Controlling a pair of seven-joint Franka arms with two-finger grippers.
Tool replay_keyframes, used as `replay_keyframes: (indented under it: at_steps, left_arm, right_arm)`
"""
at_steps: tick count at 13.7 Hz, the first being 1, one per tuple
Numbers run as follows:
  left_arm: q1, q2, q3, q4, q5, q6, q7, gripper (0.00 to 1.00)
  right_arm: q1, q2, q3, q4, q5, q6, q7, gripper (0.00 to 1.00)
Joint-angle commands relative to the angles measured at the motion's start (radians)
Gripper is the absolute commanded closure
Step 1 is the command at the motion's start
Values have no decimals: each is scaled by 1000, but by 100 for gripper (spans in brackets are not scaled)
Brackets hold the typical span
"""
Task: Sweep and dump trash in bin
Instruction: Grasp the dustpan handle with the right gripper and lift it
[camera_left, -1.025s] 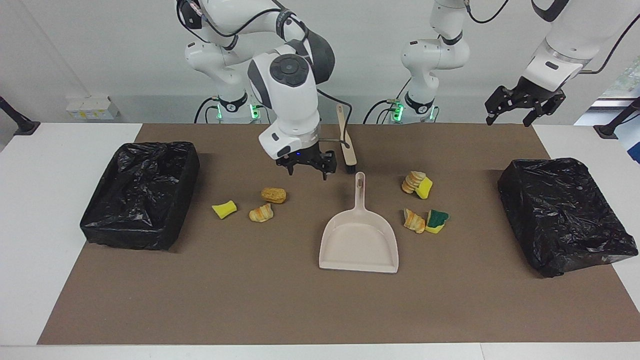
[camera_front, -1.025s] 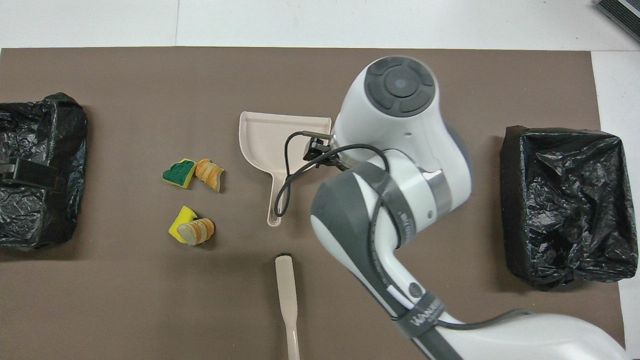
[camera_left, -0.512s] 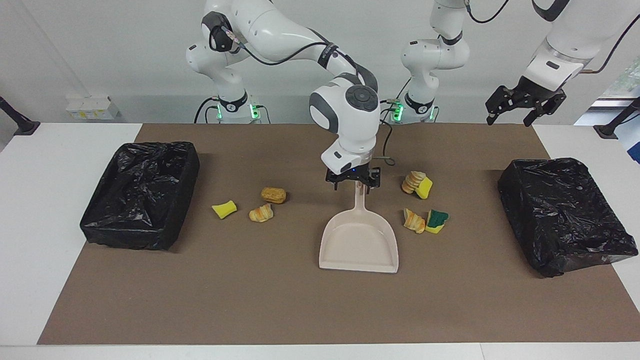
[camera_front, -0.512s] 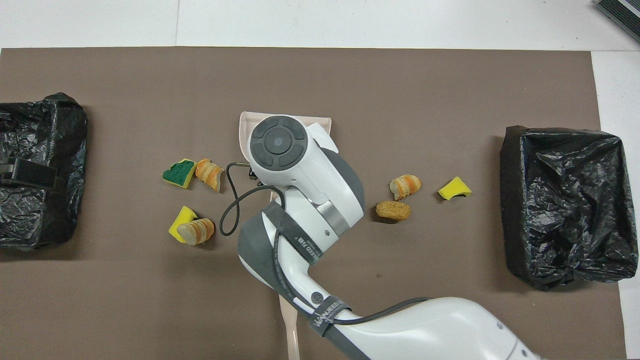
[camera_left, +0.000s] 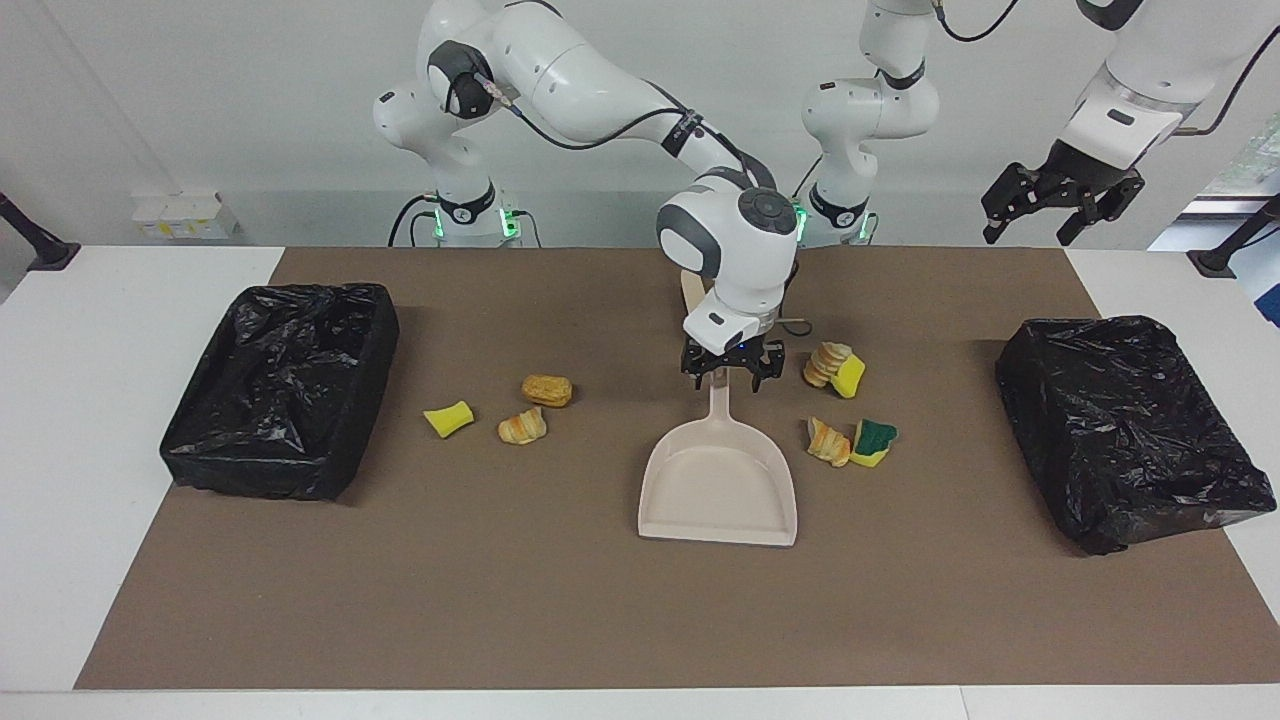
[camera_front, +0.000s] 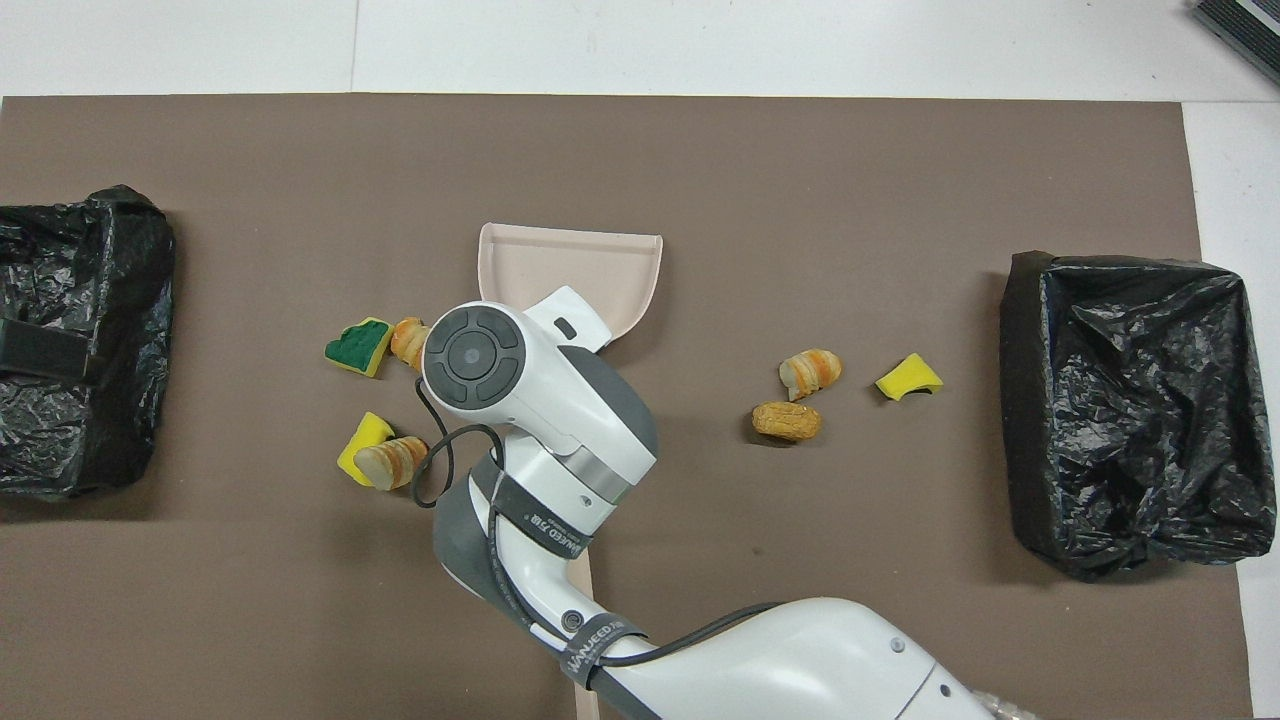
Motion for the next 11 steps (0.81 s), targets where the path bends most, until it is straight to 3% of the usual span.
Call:
replay_keyframes:
  at_steps: [1,3,6,7,9,11]
  left_arm:
    - [-1,-27,-1,-28,-6,4,-7,0]
    - [0,-27,-1,-30,-6,1,-2,0]
    - [-3,-28,-1,-32,-6,1,-1,0]
    - [-4,-28,-1,-30,-6,1,1,0]
    - [-4,-28,-1,-32,-8,1,1,0]
    - [-4,-27,-1,-36,-7,3,-1,0]
  right_arm:
    - [-3,-4,4,-32,-19,52,29,10]
    - [-6,-16,4,-71,-4,79,29,20]
    - [-9,-29,6,-86,4,67,25,54]
    - [-7,-32,6,-88,4,60,22,72]
    - [-15,-52,6,-88,4,46,-15,84]
    - [-36,-67,6,-89,5,46,-101,86]
